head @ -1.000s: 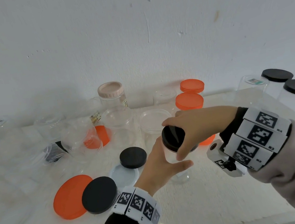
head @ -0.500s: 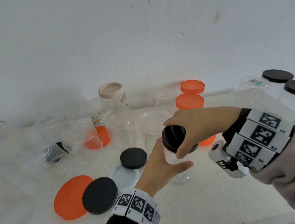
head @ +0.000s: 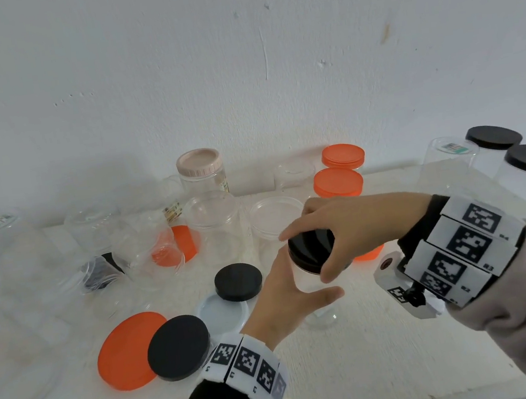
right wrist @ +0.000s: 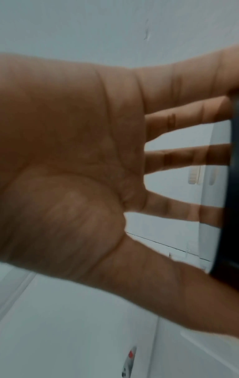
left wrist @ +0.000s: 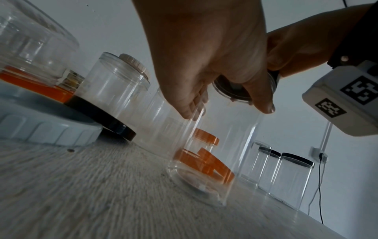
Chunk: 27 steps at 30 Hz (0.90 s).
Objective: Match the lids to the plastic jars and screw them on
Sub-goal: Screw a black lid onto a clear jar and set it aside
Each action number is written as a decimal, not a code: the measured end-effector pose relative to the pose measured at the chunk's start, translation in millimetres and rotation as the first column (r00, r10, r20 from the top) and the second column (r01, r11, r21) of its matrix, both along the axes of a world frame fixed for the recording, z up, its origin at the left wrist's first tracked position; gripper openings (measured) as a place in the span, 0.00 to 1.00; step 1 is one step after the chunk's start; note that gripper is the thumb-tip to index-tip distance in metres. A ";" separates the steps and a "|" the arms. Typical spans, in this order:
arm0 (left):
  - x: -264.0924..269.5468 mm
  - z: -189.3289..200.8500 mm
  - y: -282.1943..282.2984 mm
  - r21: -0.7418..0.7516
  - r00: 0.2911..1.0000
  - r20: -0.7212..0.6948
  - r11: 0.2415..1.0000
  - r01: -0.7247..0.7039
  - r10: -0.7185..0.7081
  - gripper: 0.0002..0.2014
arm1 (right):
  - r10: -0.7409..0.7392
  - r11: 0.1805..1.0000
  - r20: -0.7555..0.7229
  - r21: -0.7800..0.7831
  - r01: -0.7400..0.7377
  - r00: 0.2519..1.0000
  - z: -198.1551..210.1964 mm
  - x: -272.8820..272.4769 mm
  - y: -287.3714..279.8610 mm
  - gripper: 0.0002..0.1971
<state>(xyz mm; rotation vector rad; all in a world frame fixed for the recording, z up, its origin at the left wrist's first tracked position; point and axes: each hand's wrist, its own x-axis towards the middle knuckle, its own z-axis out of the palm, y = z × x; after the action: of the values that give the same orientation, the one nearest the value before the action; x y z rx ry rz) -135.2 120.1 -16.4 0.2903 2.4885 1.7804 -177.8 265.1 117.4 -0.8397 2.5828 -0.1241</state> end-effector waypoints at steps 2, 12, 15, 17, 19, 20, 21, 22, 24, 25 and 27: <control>0.2 -0.1 -0.3 -0.007 1.000 -0.003 1.000 -0.002 0.002 0.42 | 0.025 0.999 -0.038 -0.022 -0.026 0.999 -0.6 -1.5 -1.1 0.36; -0.3 -1.8 0.1 0.012 1.000 -0.001 1.000 0.003 -0.003 0.43 | -0.058 0.998 -0.076 0.018 0.059 0.995 -7.2 -2.9 -1.1 0.38; -0.4 -1.5 0.0 -0.018 1.000 -0.012 1.000 -0.003 0.003 0.41 | 0.042 0.999 0.022 0.024 -0.042 0.999 0.1 -4.8 1.1 0.40; -0.4 -1.3 -0.1 -0.017 1.000 -0.013 1.000 -0.006 0.006 0.41 | 0.042 0.999 -0.009 -0.001 -0.042 0.999 0.3 -6.8 0.3 0.38; -0.2 -1.0 -0.5 -0.012 1.000 -0.009 1.000 -0.004 0.004 0.41 | -0.002 1.000 -0.053 0.005 0.002 0.999 -1.4 -6.9 -2.0 0.37; -0.1 -1.1 -0.5 -0.006 1.000 -0.007 1.000 0.003 -0.003 0.42 | -0.031 0.999 -0.083 0.021 0.032 0.996 -3.2 -5.7 -3.6 0.36; 0.0 -1.4 -0.6 -0.001 1.000 -0.006 1.000 0.010 -0.010 0.42 | -0.054 0.998 -0.123 0.035 0.059 0.991 -5.9 -4.4 -5.1 0.36; -0.1 -1.4 -0.7 0.003 1.000 -0.007 1.000 0.014 -0.014 0.42 | -0.068 0.996 -0.165 0.046 0.076 0.984 -8.6 -3.3 -6.4 0.37; 0.0 -1.3 -0.5 0.004 1.000 -0.007 1.000 0.016 -0.016 0.42 | -0.083 0.995 -0.184 0.048 0.093 0.980 -11.2 -2.3 -7.1 0.37; -0.3 -1.4 -0.6 0.004 1.000 -0.006 1.000 0.015 -0.015 0.42 | -0.088 0.994 -0.150 0.045 0.096 0.985 -9.6 -2.6 -6.8 0.38; -0.4 -1.6 -0.8 -0.001 1.000 0.000 1.000 0.009 -0.009 0.41 | -0.059 0.997 -0.037 0.055 0.061 0.998 -3.4 -3.8 -4.0 0.41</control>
<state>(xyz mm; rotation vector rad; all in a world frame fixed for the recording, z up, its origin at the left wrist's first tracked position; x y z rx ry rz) -135.6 119.3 -18.1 0.3011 2.4840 1.7766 -181.6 261.1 114.0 -0.7509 2.6327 -0.0549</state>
